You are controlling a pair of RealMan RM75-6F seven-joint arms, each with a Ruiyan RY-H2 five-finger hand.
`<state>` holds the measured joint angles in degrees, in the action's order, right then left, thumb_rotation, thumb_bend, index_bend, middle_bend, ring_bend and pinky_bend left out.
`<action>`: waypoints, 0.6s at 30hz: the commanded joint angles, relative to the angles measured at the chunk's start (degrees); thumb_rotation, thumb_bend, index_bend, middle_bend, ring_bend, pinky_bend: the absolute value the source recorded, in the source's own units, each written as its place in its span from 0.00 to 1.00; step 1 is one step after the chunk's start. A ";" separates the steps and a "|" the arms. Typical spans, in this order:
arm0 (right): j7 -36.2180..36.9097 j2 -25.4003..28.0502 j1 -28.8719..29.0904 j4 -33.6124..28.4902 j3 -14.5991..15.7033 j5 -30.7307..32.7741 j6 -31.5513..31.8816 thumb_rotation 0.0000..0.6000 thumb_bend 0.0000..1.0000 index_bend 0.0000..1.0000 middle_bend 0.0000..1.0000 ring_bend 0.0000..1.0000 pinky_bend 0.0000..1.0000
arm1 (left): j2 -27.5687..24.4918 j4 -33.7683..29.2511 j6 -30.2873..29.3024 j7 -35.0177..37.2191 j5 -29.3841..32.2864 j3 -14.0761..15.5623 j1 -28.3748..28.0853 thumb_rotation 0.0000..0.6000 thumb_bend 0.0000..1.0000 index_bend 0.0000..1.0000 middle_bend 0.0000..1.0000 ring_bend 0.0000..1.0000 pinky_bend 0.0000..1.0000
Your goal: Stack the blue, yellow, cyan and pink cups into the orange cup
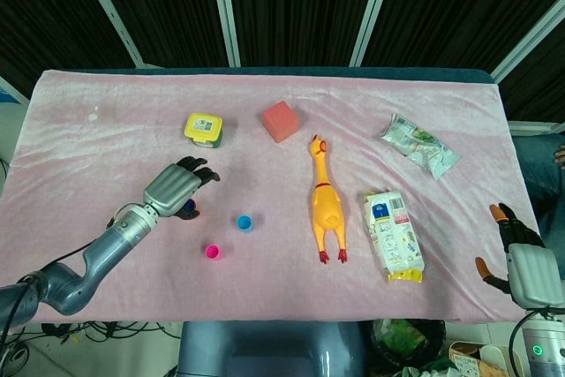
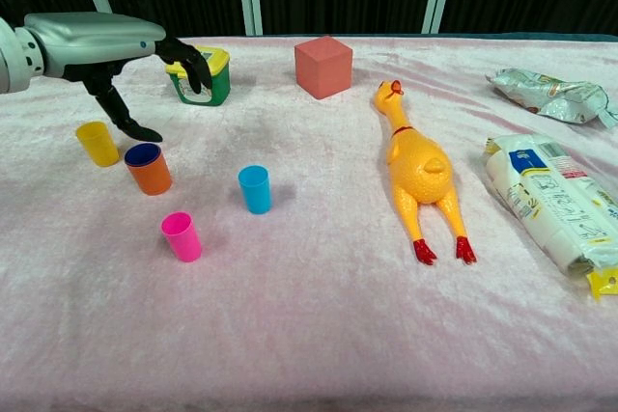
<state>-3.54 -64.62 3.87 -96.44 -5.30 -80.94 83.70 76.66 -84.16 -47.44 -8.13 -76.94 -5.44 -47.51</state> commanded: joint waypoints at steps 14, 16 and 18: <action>0.13 0.00 0.17 0.09 0.01 0.23 -0.50 1.00 0.26 0.03 0.05 0.16 0.21 | -4.20 -5.49 0.60 -11.36 7.79 -1.56 -1.39 1.00 0.19 0.28 0.34 0.10 0.15; 0.09 -0.04 0.22 0.03 -0.04 0.31 -0.55 1.00 0.26 0.04 0.05 0.16 0.21 | -5.35 -6.13 0.10 -12.06 8.91 -0.87 -0.49 1.00 0.19 0.28 0.34 0.10 0.15; 0.03 -0.08 0.24 0.03 -0.10 0.35 -0.51 1.00 0.26 0.04 0.05 0.16 0.21 | -6.10 -6.04 -0.12 -12.51 9.79 -0.13 0.27 1.00 0.19 0.28 0.34 0.10 0.15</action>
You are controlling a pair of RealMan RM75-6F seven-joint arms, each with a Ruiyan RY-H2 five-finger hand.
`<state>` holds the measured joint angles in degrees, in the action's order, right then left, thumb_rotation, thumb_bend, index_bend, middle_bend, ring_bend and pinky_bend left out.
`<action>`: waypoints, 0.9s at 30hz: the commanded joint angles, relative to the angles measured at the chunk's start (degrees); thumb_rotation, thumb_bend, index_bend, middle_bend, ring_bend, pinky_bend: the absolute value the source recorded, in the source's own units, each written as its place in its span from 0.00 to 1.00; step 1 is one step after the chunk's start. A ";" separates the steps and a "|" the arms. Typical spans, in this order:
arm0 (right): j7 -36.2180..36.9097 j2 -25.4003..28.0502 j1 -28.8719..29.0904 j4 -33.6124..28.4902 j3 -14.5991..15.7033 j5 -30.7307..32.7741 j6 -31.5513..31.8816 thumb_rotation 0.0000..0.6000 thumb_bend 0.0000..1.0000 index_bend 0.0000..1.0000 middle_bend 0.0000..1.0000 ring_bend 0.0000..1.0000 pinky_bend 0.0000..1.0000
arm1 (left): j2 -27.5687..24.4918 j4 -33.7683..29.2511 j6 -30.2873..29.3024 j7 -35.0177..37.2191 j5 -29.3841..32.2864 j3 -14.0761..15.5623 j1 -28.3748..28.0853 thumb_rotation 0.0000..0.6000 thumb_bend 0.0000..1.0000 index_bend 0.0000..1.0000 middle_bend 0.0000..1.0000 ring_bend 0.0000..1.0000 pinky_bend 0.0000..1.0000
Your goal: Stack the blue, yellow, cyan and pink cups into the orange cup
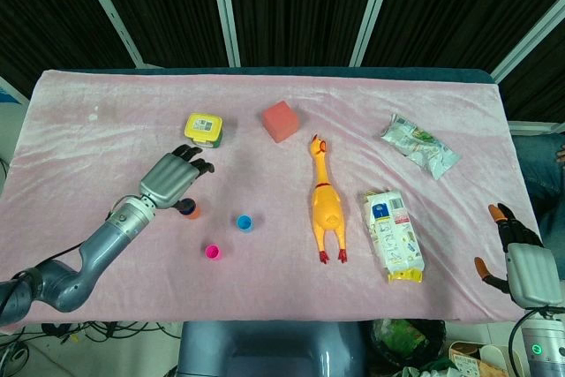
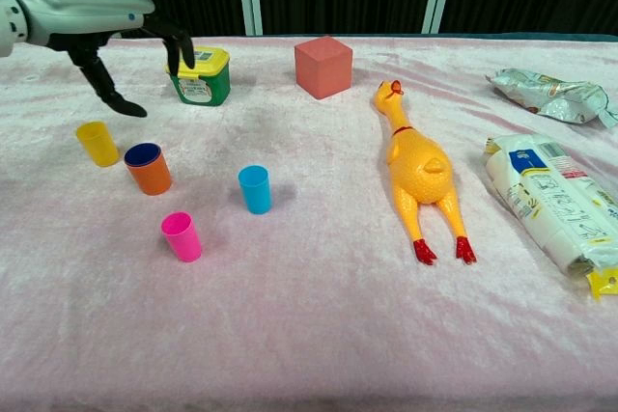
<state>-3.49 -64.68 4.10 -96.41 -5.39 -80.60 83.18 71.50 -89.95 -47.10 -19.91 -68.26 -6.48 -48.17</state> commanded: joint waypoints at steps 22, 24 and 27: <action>-0.27 0.07 -0.01 -0.66 -0.18 1.27 -0.54 1.00 0.26 0.04 0.05 0.16 0.21 | 6.35 18.98 3.17 9.94 -0.79 3.88 4.28 1.00 0.19 0.30 0.34 0.10 0.15; -0.31 0.07 -0.01 -0.66 -0.17 1.27 -0.54 1.00 0.26 0.04 0.05 0.16 0.21 | 7.31 20.41 3.93 10.42 -1.07 4.08 4.19 1.00 0.19 0.31 0.35 0.10 0.15; -0.33 0.04 0.00 -0.64 -0.20 1.30 -0.52 1.00 0.26 0.04 0.05 0.16 0.21 | 9.05 22.74 5.15 11.56 -1.40 4.21 4.03 1.00 0.19 0.31 0.37 0.10 0.15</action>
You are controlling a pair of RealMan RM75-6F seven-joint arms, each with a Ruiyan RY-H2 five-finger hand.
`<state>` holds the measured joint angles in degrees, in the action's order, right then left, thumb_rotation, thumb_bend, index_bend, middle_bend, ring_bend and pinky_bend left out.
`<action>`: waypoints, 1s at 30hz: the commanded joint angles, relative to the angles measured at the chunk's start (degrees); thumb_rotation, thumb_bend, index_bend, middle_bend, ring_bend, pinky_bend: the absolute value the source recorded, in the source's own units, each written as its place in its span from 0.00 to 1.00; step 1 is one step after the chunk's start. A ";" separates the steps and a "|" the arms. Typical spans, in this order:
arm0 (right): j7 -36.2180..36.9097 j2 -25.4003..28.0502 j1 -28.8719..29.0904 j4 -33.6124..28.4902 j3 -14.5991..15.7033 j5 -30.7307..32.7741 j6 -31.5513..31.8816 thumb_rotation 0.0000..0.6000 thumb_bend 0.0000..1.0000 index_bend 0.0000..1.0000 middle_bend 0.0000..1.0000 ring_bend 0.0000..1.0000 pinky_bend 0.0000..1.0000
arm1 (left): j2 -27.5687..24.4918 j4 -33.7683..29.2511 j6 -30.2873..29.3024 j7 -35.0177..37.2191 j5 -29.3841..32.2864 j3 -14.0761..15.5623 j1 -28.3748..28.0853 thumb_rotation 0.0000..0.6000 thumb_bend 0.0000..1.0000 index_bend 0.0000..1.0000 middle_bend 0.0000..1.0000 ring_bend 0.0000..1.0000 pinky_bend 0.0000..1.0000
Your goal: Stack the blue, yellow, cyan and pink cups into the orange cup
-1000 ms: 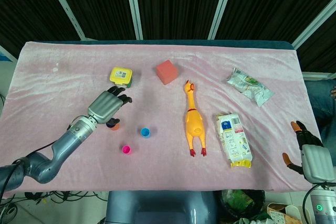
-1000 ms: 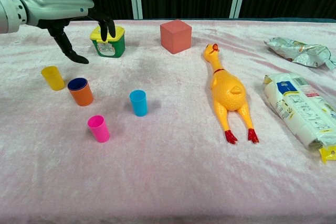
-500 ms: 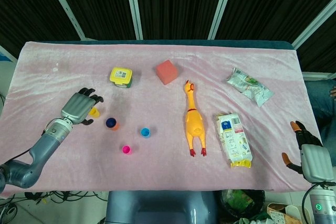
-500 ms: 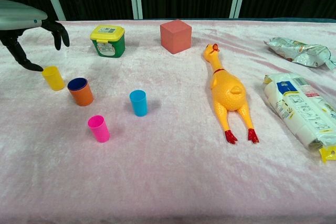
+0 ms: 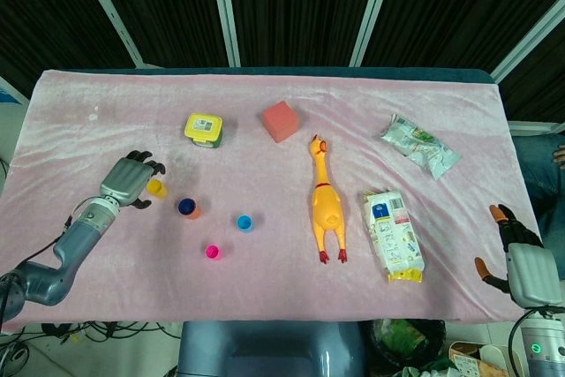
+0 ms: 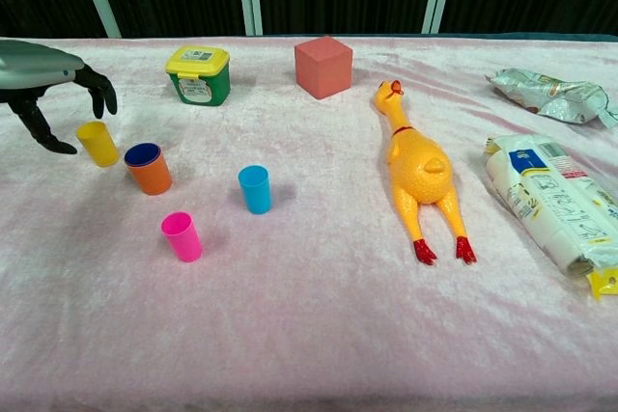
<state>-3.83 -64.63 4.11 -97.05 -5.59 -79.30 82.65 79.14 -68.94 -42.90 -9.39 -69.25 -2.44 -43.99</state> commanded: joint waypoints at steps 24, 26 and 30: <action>0.14 -0.03 0.05 0.04 0.02 -0.04 -0.08 1.00 0.26 0.04 0.05 0.16 0.21 | 3.77 6.72 2.22 2.45 -1.03 -0.74 0.02 1.00 0.27 0.45 0.51 0.12 0.16; 0.17 0.00 0.05 0.04 0.05 -0.02 -0.14 1.00 0.26 0.04 0.05 0.16 0.21 | 3.16 5.96 1.59 2.43 -1.22 -0.97 0.15 1.00 0.29 0.46 0.52 0.12 0.16; 0.21 0.00 0.07 0.00 0.04 -0.02 -0.15 1.00 0.26 0.04 0.05 0.16 0.21 | 1.39 3.52 -0.32 1.95 -1.68 -1.64 0.43 1.00 0.29 0.46 0.52 0.12 0.16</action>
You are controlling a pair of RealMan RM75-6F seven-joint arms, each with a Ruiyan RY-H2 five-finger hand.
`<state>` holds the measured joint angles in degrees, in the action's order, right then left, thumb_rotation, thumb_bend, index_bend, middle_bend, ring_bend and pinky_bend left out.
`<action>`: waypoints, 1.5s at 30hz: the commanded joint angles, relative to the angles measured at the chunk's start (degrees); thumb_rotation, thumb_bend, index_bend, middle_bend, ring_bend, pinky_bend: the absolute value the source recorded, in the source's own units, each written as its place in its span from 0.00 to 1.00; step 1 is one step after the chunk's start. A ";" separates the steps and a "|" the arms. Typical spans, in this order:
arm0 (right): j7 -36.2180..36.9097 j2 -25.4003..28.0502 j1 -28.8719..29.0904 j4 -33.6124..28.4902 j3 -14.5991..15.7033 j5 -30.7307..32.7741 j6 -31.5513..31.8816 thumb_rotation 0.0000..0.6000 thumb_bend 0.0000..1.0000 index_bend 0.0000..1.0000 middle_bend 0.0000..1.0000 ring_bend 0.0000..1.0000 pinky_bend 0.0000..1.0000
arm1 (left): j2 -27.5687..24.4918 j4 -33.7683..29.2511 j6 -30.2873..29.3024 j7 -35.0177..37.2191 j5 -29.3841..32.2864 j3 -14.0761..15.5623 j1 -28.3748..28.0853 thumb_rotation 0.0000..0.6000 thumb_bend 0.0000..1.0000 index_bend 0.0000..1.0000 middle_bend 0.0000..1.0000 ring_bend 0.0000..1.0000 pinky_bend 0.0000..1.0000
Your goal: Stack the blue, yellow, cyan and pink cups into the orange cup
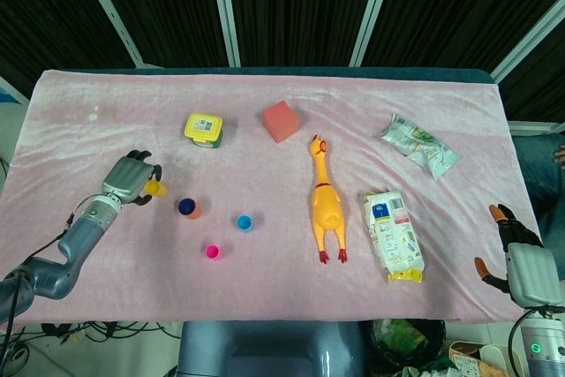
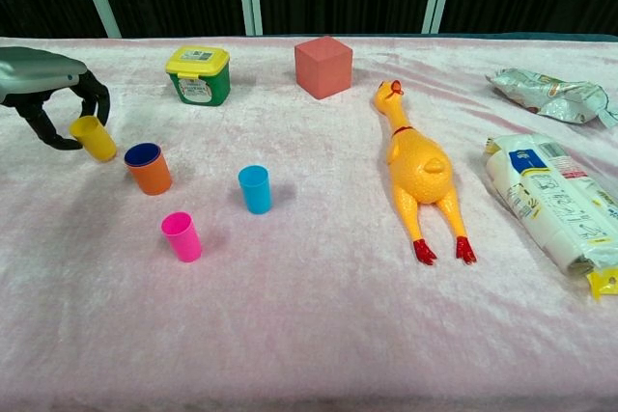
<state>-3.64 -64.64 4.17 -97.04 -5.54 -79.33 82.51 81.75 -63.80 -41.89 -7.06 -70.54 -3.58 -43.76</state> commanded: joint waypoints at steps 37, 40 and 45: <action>0.38 0.18 0.01 0.07 -0.13 0.21 -0.05 1.00 0.26 0.04 0.05 0.16 0.21 | -7.55 -20.47 -4.04 -5.11 -3.94 -0.54 -1.16 1.00 0.29 0.46 0.52 0.12 0.16; 0.47 0.19 0.00 0.04 -0.12 0.18 -0.04 1.00 0.26 0.04 0.05 0.16 0.21 | -7.05 -19.64 -3.53 -4.85 -3.45 -0.40 -1.22 1.00 0.29 0.46 0.52 0.12 0.16; 0.37 0.16 0.02 0.01 -0.10 0.15 -0.04 1.00 0.26 0.04 0.05 0.16 0.21 | -6.36 -18.38 -1.72 -4.62 -2.64 0.07 -1.67 1.00 0.29 0.40 0.48 0.12 0.16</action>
<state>-3.28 -64.48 4.18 -97.03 -5.64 -79.19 82.48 75.25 -82.39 -43.97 -11.72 -73.43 -3.66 -45.29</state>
